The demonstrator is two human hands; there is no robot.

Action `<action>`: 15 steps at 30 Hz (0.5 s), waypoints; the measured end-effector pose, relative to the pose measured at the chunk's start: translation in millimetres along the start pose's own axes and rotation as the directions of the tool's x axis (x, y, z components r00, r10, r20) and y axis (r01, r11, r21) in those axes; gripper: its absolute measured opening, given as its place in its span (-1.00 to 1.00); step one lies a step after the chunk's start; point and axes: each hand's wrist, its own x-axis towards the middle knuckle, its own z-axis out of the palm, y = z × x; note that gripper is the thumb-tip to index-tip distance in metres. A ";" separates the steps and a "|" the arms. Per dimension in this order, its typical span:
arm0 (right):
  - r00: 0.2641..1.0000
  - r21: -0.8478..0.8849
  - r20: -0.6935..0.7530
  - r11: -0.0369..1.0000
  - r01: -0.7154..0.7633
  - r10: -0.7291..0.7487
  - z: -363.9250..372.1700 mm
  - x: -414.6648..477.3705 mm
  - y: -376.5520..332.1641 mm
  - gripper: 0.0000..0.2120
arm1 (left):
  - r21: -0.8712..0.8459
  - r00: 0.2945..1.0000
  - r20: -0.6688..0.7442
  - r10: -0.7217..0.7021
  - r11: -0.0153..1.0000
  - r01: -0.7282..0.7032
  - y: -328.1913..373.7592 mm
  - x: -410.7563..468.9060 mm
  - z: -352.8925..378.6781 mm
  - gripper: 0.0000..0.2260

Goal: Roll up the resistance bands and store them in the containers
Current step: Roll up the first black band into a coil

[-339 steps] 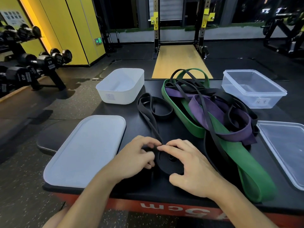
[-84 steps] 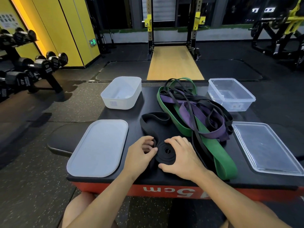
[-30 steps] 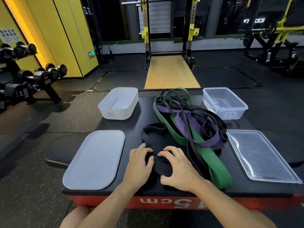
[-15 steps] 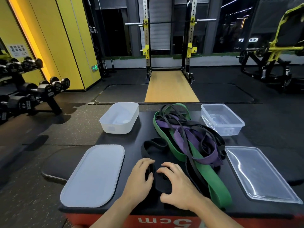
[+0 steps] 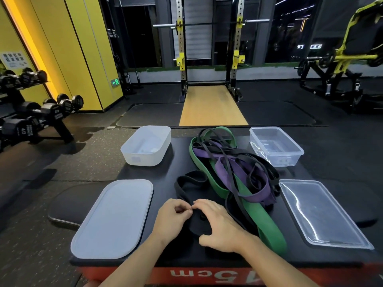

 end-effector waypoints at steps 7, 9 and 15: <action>0.984 -0.187 -0.143 0.973 -0.133 0.107 12.2 -2.7 -0.6 0.01 | -0.024 1.000 0.006 -0.011 1.000 0.011 -0.7 2.1 -0.8 -0.83; 0.964 -0.237 -0.221 0.951 -0.200 0.147 15.2 -5.3 -0.5 0.07 | -0.050 1.000 -0.002 -0.013 0.999 0.013 -0.3 -0.3 0.5 -0.84; 0.962 -0.165 -0.219 0.965 -0.204 0.166 13.9 -5.1 0.1 0.07 | -0.061 0.999 -0.040 0.025 0.998 -0.028 4.1 -9.8 1.7 -0.83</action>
